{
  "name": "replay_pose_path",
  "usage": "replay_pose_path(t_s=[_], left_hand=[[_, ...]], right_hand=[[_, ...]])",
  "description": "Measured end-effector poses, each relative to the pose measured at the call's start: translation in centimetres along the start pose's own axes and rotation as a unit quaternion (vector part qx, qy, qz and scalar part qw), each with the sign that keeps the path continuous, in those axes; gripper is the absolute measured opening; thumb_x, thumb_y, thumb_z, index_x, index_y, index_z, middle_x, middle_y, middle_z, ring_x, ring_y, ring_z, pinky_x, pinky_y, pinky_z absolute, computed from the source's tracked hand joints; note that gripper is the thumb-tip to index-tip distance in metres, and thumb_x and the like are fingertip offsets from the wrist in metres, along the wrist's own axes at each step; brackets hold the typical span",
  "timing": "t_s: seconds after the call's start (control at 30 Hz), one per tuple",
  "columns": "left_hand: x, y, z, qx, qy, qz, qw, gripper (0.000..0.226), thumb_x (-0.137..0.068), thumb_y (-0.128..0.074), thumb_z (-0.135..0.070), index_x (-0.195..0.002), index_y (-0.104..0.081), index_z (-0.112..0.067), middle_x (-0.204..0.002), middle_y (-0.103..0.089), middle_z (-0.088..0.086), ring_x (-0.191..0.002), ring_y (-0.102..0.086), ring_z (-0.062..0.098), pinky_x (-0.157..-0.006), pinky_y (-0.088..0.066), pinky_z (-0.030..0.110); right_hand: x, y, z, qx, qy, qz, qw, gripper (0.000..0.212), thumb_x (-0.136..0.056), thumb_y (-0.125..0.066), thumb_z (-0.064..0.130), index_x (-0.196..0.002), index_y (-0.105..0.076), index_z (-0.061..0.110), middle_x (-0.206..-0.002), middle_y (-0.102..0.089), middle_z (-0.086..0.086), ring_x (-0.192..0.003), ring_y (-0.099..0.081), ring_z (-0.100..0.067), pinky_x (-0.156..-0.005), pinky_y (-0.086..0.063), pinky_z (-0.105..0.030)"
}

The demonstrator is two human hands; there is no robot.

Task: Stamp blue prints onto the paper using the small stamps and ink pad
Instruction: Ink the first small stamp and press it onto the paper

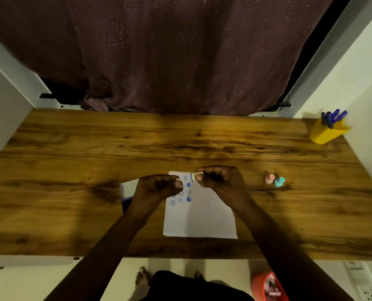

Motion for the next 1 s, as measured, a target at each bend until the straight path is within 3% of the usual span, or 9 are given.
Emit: replay_pose_path(t_s=[0.07,0.17,0.3,0.6,0.73,1.0], left_hand=[[0.5,2.0,0.4,0.008,0.021,-0.027,0.999,0.024,-0.082,-0.084,-0.029,-0.104,-0.082,-0.021,-0.098,-0.084,0.007,-0.075,-0.078,0.019,-0.065,-0.058,0.042],[0.9,5.1,1.2,0.043,0.024,-0.065,0.997,0.023,-0.087,-0.082,-0.024,-0.109,-0.08,-0.017,-0.103,-0.082,0.011,-0.095,-0.078,0.037,-0.084,-0.063,0.055],[2.1,8.7,1.2,0.062,-0.007,-0.103,0.993,0.029,-0.088,-0.08,-0.018,-0.115,-0.076,-0.009,-0.109,-0.08,0.016,-0.103,-0.077,0.035,-0.092,-0.062,0.045],[3.9,13.2,1.3,0.061,-0.023,-0.152,0.986,0.023,-0.087,-0.079,-0.003,-0.11,-0.077,-0.004,-0.104,-0.08,0.018,-0.104,-0.074,0.04,-0.091,-0.059,0.051],[4.5,14.6,1.6,0.07,-0.03,-0.147,0.986,0.02,-0.089,-0.076,0.0,-0.109,-0.076,0.0,-0.106,-0.079,0.02,-0.103,-0.075,0.035,-0.091,-0.059,0.049],[5.0,16.4,2.5,0.063,-0.02,-0.136,0.988,0.02,-0.089,-0.076,0.002,-0.109,-0.077,0.0,-0.108,-0.079,0.018,-0.104,-0.075,0.035,-0.088,-0.062,0.041]], right_hand=[[-0.4,-0.6,0.1,0.02,-0.004,-0.004,1.0,0.024,-0.085,-0.082,0.019,-0.109,-0.08,0.014,-0.102,-0.081,0.0,-0.098,-0.076,-0.014,-0.082,-0.064,-0.033],[-0.7,-2.1,0.5,0.06,-0.014,0.008,0.998,0.028,-0.082,-0.085,0.023,-0.109,-0.079,0.018,-0.103,-0.08,0.003,-0.098,-0.075,-0.013,-0.079,-0.064,-0.028],[-0.7,-5.4,1.0,0.097,0.008,0.048,0.994,0.024,-0.08,-0.087,0.025,-0.102,-0.077,0.026,-0.099,-0.079,0.008,-0.093,-0.075,-0.007,-0.076,-0.062,-0.02],[-0.5,-13.7,1.0,0.21,0.049,0.115,0.97,0.023,-0.087,-0.079,0.021,-0.11,-0.077,0.023,-0.106,-0.078,0.01,-0.093,-0.071,-0.001,-0.078,-0.051,-0.006],[-0.3,-16.8,0.6,0.299,0.075,0.14,0.941,0.024,-0.095,-0.07,0.029,-0.117,-0.074,0.022,-0.116,-0.076,0.001,-0.104,-0.071,-0.013,-0.092,-0.056,-0.023],[0.1,-20.9,-0.1,0.42,0.077,0.137,0.894,0.034,-0.099,-0.064,0.027,-0.132,-0.065,0.02,-0.141,-0.064,-0.006,-0.13,-0.061,-0.025,-0.112,-0.044,-0.033]])
Point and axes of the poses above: each hand's wrist, its own x-axis away from the middle knuckle, its own y-axis out of the back of the hand, z = x × y, the point moved 2 cm from there along -x, towards the middle knuckle
